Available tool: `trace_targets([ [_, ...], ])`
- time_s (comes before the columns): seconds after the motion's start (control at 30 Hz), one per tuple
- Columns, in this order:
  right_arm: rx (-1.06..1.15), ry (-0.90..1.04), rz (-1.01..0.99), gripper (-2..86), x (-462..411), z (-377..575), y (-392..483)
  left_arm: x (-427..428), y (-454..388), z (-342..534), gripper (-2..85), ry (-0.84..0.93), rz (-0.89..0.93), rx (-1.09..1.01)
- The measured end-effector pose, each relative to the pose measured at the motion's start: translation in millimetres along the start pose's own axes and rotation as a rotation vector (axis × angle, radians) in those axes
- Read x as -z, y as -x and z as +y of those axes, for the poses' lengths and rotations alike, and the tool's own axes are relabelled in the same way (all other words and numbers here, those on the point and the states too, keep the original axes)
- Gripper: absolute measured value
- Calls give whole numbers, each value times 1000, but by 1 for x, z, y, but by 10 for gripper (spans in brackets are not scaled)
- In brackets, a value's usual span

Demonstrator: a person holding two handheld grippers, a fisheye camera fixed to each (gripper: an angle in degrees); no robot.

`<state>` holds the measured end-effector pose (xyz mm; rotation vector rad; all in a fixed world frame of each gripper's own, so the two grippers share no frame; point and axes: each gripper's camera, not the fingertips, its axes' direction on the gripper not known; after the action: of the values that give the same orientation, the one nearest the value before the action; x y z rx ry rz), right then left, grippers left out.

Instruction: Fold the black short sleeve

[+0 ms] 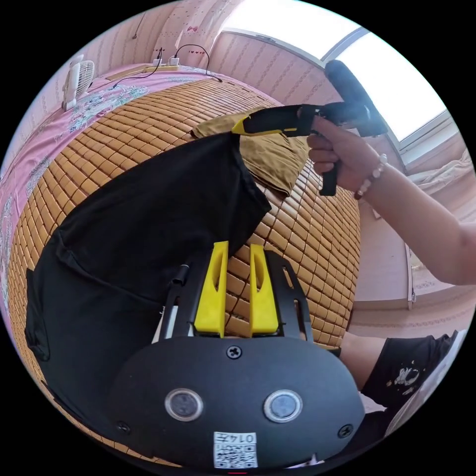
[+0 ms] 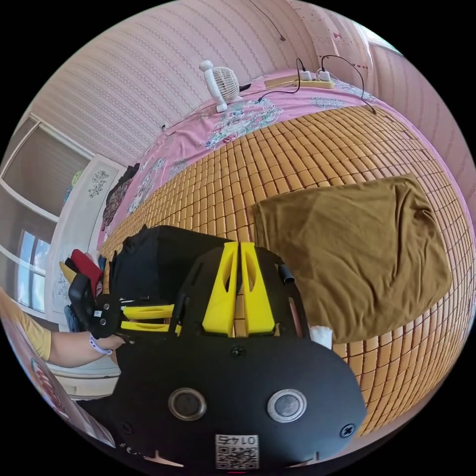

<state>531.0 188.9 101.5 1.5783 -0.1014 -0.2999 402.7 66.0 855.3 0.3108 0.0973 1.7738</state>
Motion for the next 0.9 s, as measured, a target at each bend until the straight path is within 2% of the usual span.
trace_targets([
  [0.17, -49, 33, 47, 26, -14, 11, -13, 0, -24, -13, 72, -63, -10, -42],
  [0.3, -30, 62, 27, 50, -27, 17, -13, -31, -48, -35, 73, -34, -84, -88],
  [0.4, 12, 147, 60, 27, -53, 16, -9, -40, -52, -42, 22, -35, -112, -133],
  [0.47, 36, 146, 81, 9, -51, 12, -7, -31, -46, -48, 1, 2, -45, -127],
  [0.5, 34, 149, 69, 7, -50, 11, -8, -12, -42, -44, -1, -92, 58, -156],
  [0.57, 32, 151, 54, 2, -49, 10, -11, 6, -26, -41, 4, -149, 186, -143],
  [0.67, 24, 173, 66, 1, -57, 11, -18, 10, 2, -42, 40, -59, 238, -39],
  [0.9, 39, 181, 58, 1, -66, 16, -22, 19, -33, -44, 76, -90, 28, -95],
])
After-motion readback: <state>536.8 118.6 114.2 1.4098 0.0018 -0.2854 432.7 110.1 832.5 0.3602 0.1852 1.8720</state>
